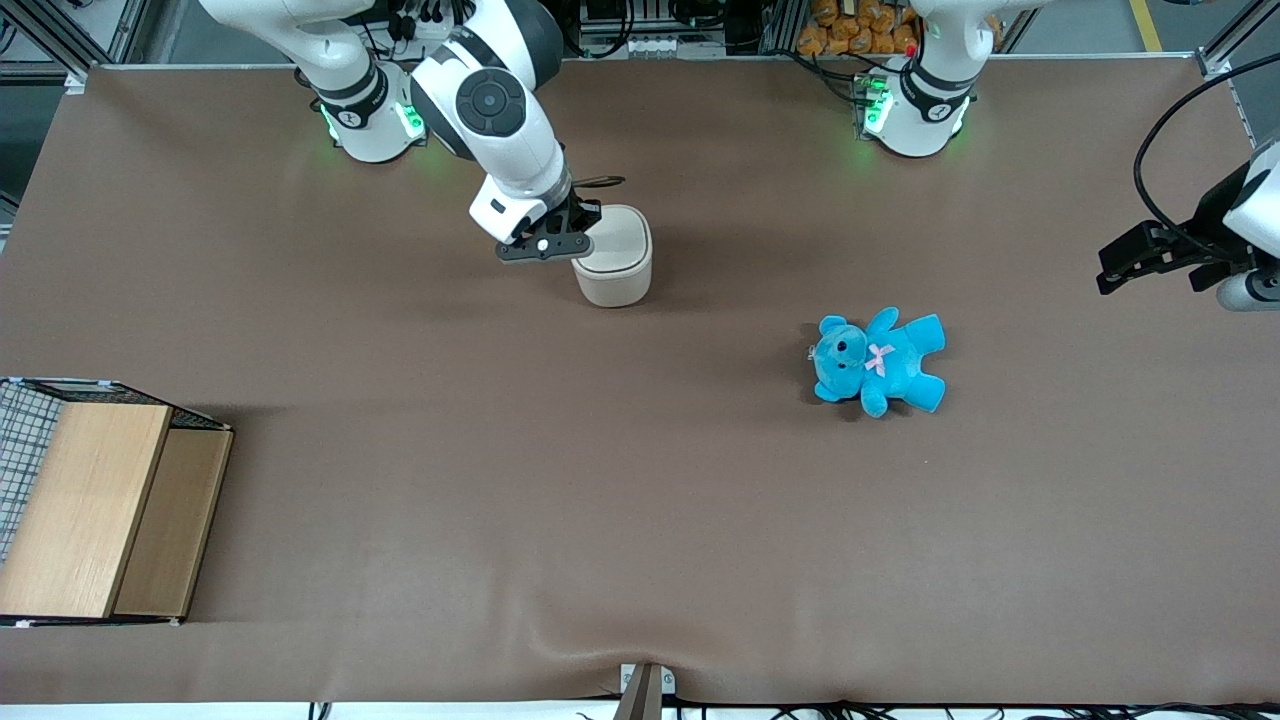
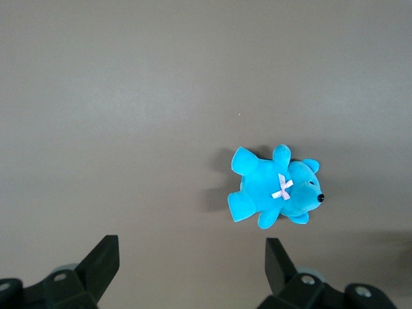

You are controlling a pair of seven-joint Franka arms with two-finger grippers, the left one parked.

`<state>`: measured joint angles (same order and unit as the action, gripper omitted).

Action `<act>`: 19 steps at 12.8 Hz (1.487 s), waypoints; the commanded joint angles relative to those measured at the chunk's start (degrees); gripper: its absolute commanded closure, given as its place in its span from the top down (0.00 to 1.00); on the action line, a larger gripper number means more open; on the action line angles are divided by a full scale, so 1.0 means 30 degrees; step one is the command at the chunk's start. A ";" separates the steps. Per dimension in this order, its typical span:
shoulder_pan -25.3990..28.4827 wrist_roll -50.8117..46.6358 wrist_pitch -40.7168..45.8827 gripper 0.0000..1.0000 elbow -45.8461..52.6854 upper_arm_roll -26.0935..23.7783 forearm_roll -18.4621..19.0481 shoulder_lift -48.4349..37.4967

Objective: Open trash can with right arm
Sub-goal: 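Press the right gripper down on the lid's edge to tip it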

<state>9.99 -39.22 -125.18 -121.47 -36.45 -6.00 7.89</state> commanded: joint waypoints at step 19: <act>0.0713 -0.4355 0.3252 0.00 0.3980 -0.0853 0.2562 0.2583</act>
<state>12.05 -49.35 -120.82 -115.72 -37.04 1.72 14.10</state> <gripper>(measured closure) 0.991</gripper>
